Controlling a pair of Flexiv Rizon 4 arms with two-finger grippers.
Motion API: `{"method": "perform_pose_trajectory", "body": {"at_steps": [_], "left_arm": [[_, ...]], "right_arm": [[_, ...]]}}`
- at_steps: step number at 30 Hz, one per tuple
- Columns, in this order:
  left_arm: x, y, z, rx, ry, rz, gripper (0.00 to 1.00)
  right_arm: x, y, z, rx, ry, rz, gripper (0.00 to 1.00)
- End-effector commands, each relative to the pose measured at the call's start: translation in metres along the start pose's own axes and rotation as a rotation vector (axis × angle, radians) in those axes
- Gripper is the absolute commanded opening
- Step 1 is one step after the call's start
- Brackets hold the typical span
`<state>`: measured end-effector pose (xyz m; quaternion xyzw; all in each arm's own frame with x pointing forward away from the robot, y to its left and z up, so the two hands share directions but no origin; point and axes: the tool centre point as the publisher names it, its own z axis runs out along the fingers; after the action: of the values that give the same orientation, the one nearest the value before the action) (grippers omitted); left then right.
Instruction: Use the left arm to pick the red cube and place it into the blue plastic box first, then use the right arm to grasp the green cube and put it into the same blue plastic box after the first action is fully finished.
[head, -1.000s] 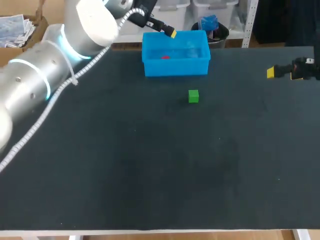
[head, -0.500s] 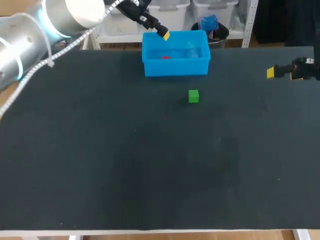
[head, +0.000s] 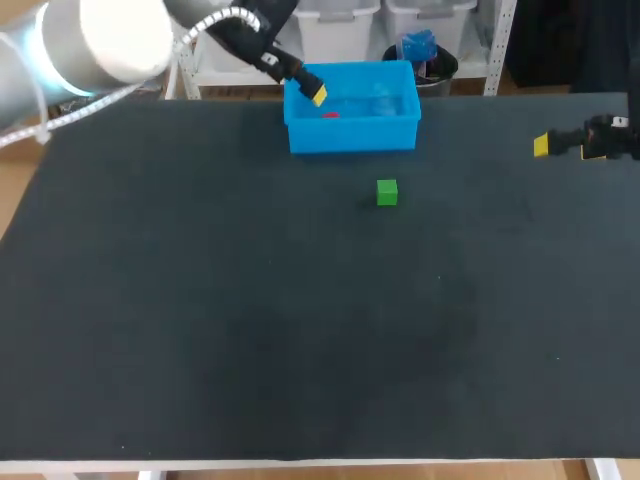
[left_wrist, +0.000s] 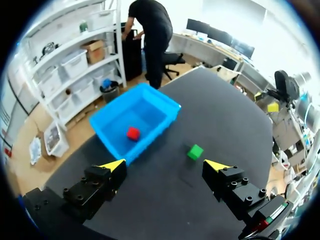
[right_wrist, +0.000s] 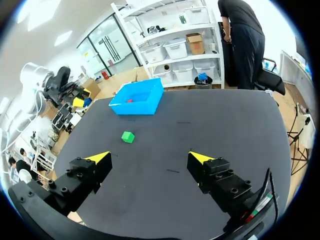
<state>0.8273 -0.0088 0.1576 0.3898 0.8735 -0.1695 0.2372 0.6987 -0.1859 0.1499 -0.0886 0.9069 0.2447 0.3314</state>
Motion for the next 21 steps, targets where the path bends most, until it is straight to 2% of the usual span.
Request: {"method": "perform_pose_trajectory", "body": {"at_steps": [1, 8, 21], "left_arm": [[0.059, -0.036, -0.021, -0.123, -0.363, 0.002, 1.0], [0.083, -0.046, -0.026, -0.087, -0.397, 0.004, 1.0], [0.109, -0.046, -0.049, 0.005, -0.366, 0.037, 1.0]], "right_arm": [[0.0, 0.0, 0.0, 0.003, 0.001, 0.0, 1.0], [0.0, 0.0, 0.0, 0.003, 0.001, 0.0, 1.0], [0.0, 0.0, 0.0, 0.003, 0.001, 0.0, 1.0]]}}
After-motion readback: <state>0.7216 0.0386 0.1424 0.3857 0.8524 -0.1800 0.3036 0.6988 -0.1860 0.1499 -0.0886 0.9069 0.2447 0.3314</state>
